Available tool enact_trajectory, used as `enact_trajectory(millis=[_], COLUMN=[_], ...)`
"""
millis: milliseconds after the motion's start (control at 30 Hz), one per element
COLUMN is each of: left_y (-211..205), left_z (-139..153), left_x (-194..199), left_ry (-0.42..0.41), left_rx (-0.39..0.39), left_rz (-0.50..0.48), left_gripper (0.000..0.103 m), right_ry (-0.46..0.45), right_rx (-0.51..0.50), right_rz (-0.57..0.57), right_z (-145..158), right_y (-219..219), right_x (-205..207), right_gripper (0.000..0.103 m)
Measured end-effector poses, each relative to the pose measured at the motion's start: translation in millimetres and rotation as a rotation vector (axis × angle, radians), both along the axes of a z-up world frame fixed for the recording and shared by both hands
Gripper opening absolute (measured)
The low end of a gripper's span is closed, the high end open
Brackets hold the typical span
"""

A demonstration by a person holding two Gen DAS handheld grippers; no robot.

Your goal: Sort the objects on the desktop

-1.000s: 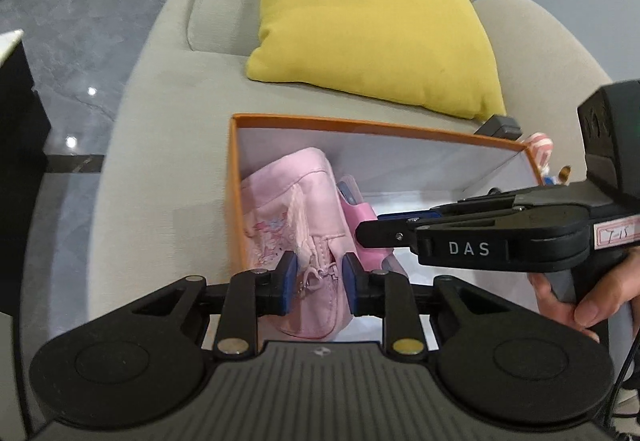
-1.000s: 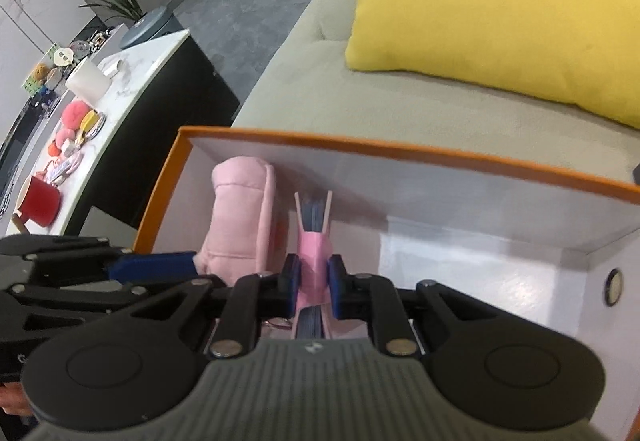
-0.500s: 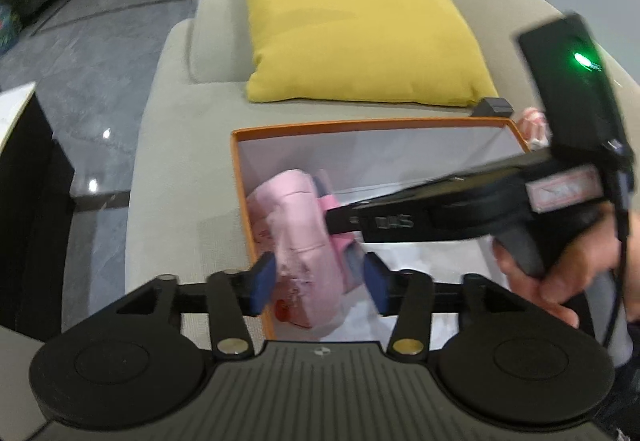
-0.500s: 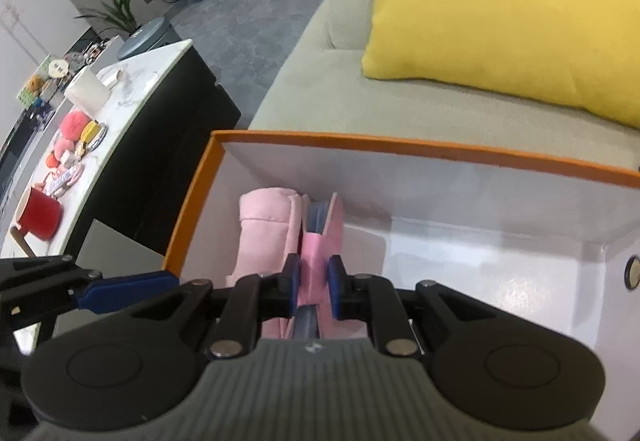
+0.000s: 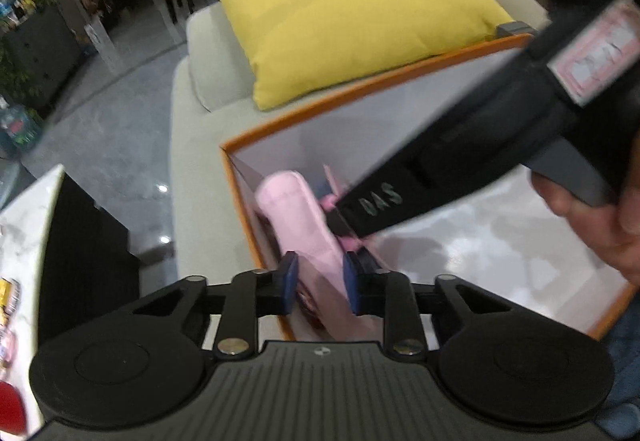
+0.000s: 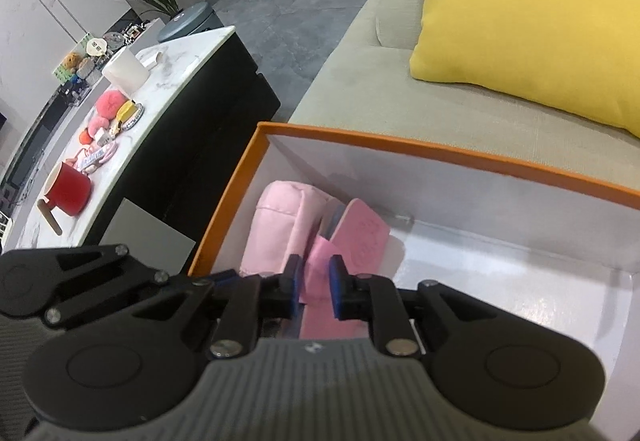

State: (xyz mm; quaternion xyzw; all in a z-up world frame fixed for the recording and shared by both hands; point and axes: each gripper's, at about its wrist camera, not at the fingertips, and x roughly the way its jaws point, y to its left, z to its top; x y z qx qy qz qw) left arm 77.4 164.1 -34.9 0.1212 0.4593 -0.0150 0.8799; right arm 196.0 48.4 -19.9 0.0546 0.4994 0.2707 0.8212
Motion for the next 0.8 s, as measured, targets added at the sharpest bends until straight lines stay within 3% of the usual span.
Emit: enact_trajectory(millis=[133, 300, 633, 800], left_y=[5.8, 16.1, 15.2, 13.9], left_z=[-0.7, -3.7, 4.8, 8.0], left_x=[14.2, 27.7, 10.0, 8.5], left_ry=[-0.019, -0.007, -0.034, -0.036], left_rx=[-0.002, -0.058, -0.094, -0.097], left_rz=[0.01, 0.032, 0.027, 0.036], left_gripper=[0.023, 0.021, 0.022, 0.023], right_ry=[-0.034, -0.05, -0.048, -0.038], right_rx=[0.011, 0.013, 0.035, 0.046], right_rz=[-0.014, -0.011, -0.02, -0.035], right_z=[-0.8, -2.0, -0.3, 0.2], right_y=[2.5, 4.4, -4.2, -9.2], right_x=[6.3, 13.5, 9.4, 7.3], right_gripper=[0.013, 0.01, 0.016, 0.024])
